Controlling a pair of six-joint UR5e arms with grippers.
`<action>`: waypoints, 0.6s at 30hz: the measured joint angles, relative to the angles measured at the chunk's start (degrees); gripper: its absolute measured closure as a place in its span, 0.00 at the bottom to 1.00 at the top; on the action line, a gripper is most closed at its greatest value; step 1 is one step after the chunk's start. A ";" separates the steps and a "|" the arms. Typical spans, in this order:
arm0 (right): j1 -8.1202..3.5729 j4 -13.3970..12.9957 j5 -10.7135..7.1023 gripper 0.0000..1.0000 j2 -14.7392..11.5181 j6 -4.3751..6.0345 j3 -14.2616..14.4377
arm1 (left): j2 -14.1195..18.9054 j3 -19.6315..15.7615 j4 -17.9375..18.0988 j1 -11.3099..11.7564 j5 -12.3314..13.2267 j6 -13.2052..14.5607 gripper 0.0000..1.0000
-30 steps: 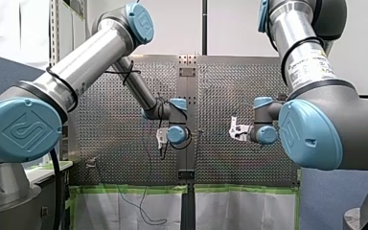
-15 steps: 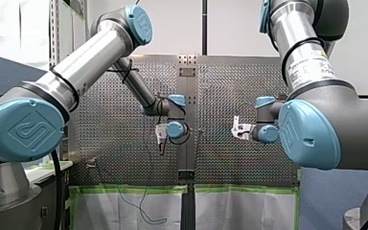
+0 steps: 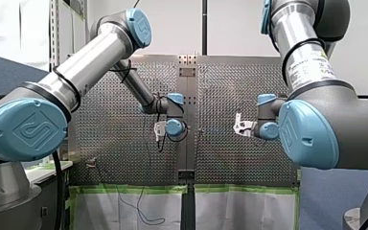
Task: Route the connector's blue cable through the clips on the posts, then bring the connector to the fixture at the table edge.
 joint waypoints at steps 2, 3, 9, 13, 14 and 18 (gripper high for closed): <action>-0.04 0.61 -0.01 1.00 0.53 -0.23 -0.67 | -0.83 0.87 -0.79 -0.06 -0.09 0.58 1.00; -0.06 1.06 -0.01 1.00 0.97 -0.51 -1.17 | -1.36 1.44 -1.35 -0.10 -0.24 1.04 1.00; -0.11 1.85 -0.46 1.00 3.04 -1.13 -3.97 | -2.70 4.08 -3.66 0.01 -0.68 2.30 1.00; -0.11 2.20 -1.10 1.00 3.84 -1.04 -5.45 | -2.79 5.04 -3.98 0.05 -0.81 2.38 1.00; -0.09 2.42 -1.22 1.00 4.09 -1.08 -5.81 | -2.79 5.19 -4.01 0.05 -0.83 2.39 1.00; 0.08 3.44 -1.51 1.00 5.38 -1.38 -7.55 | -2.80 5.52 -4.05 0.07 -0.97 2.36 1.00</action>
